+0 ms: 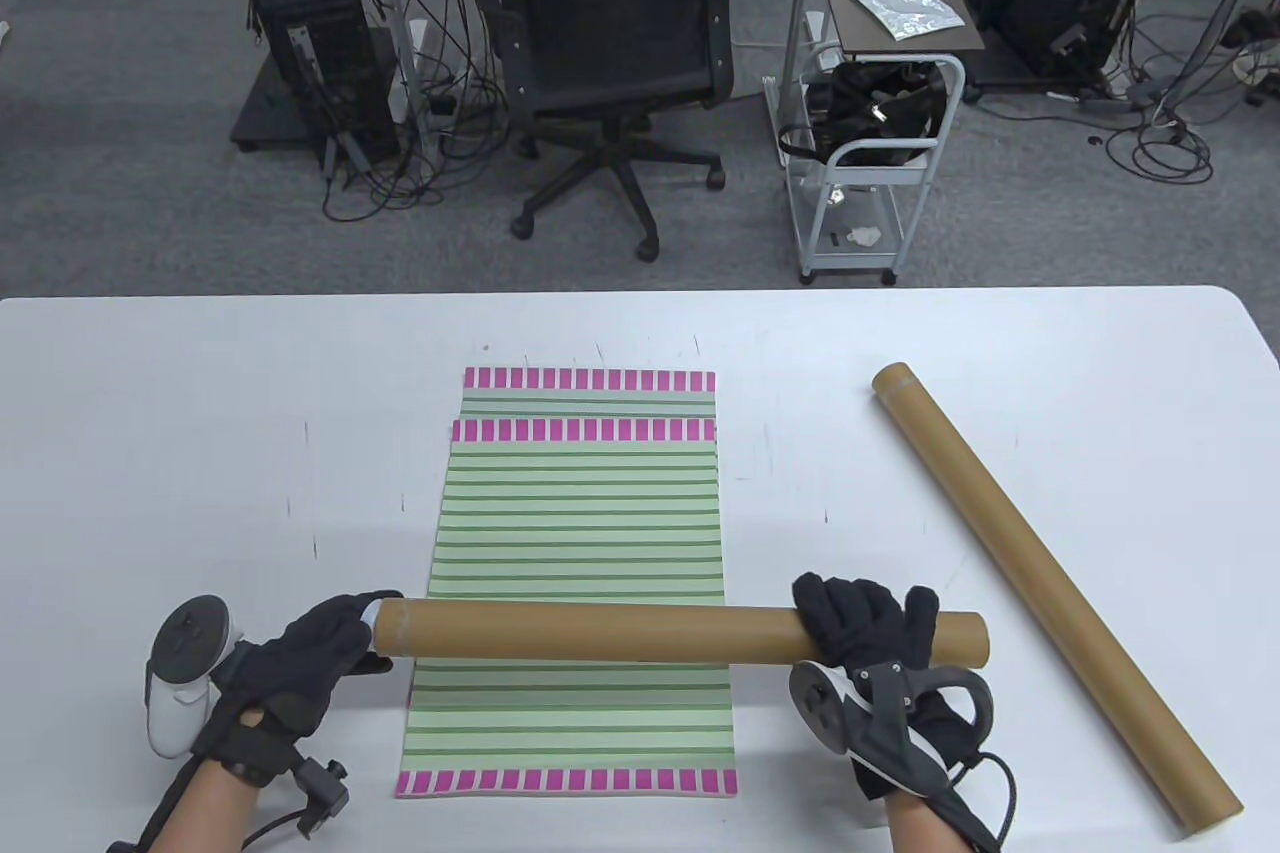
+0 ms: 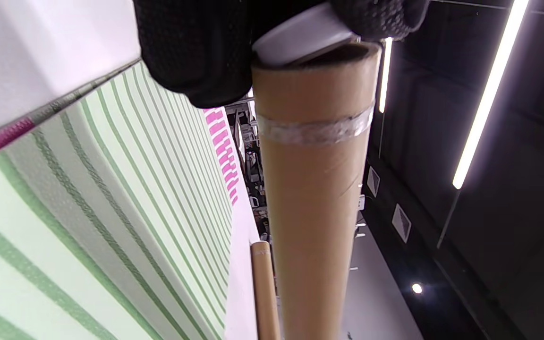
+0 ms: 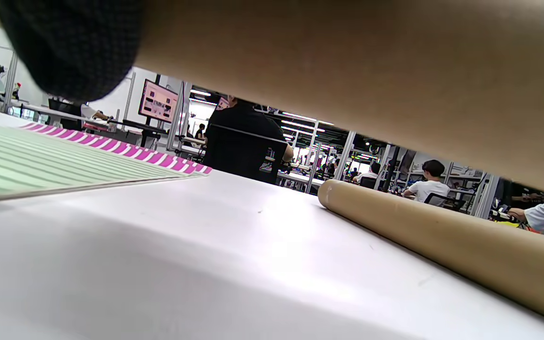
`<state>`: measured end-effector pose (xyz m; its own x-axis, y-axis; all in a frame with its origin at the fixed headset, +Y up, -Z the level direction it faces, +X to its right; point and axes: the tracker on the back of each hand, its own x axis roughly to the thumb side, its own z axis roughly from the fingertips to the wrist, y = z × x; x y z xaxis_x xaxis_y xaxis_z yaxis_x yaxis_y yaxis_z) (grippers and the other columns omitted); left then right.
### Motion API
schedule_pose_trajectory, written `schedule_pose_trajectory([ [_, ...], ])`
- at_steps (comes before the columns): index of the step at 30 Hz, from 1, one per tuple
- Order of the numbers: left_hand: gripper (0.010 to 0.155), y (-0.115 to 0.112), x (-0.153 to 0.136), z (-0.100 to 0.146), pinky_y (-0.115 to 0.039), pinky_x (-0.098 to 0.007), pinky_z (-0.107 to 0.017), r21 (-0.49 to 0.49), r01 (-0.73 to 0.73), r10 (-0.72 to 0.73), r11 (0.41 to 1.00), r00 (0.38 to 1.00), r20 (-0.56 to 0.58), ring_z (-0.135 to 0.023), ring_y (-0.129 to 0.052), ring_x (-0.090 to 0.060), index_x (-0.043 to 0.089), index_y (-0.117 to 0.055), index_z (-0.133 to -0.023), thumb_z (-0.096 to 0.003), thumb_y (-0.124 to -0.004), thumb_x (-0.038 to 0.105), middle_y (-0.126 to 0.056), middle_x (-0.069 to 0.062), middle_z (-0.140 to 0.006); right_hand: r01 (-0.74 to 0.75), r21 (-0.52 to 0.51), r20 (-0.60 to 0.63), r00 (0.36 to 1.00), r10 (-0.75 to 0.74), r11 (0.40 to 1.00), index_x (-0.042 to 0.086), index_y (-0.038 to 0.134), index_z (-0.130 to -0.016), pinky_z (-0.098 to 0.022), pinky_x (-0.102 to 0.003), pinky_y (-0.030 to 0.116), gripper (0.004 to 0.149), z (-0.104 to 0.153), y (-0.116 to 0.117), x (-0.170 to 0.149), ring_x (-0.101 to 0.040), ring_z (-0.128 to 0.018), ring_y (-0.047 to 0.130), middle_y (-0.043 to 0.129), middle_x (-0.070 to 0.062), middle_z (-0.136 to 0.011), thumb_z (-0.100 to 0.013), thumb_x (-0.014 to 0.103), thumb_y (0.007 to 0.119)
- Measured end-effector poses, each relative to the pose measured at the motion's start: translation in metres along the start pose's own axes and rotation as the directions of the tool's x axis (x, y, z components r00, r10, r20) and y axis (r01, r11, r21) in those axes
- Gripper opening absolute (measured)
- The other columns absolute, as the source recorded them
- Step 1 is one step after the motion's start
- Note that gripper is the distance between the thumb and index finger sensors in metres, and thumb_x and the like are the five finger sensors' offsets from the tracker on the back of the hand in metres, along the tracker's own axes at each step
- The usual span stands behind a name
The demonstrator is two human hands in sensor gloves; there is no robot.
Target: Roll up mouse pads and store in mailing tubes
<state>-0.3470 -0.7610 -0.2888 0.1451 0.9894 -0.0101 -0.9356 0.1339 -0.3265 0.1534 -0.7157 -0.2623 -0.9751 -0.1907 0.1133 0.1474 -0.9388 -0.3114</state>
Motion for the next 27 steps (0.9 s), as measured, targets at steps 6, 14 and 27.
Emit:
schedule_pose_trajectory([
  [6,0.044,0.001,0.003,0.002,-0.085,-0.025,-0.057,0.045,0.157,-0.156,0.987,0.988,-0.021,-0.087,-0.089,-0.025,0.018,-0.071,-0.083,-0.0475,-0.069,0.044,-0.072,-0.002,-0.106,-0.007,0.001,0.003,1.0,0.007,1.0,0.037,0.048,-0.1,-0.068,-0.07,0.057,0.075,-0.001,-0.001,0.003,-0.025,-0.095,0.072,0.064,0.01,-0.102,-0.036,0.048,0.086],
  [14,0.042,0.002,0.019,0.01,-0.077,-0.037,-0.07,0.173,0.861,-0.802,0.477,0.508,-0.314,-0.094,-0.084,-0.022,0.02,-0.084,-0.078,-0.0444,-0.08,0.044,-0.077,0.007,-0.104,-0.023,-0.013,-0.042,0.999,0.022,1.0,0.038,0.045,-0.099,-0.071,-0.071,0.046,0.075,0.0,-0.001,-0.007,-0.025,-0.098,0.065,0.059,0.01,-0.103,-0.037,0.046,0.087],
  [27,0.041,0.007,-0.003,0.001,-0.074,-0.043,-0.073,-0.04,0.976,-0.856,0.215,0.169,-0.489,-0.097,-0.082,-0.024,0.024,-0.088,-0.08,-0.0415,-0.086,0.039,-0.079,0.008,-0.104,0.017,0.011,-0.079,0.997,-0.016,1.0,0.039,0.044,-0.099,-0.073,-0.068,0.045,0.075,0.0,0.002,-0.014,-0.024,-0.098,0.064,0.058,0.011,-0.103,-0.037,0.045,0.087],
])
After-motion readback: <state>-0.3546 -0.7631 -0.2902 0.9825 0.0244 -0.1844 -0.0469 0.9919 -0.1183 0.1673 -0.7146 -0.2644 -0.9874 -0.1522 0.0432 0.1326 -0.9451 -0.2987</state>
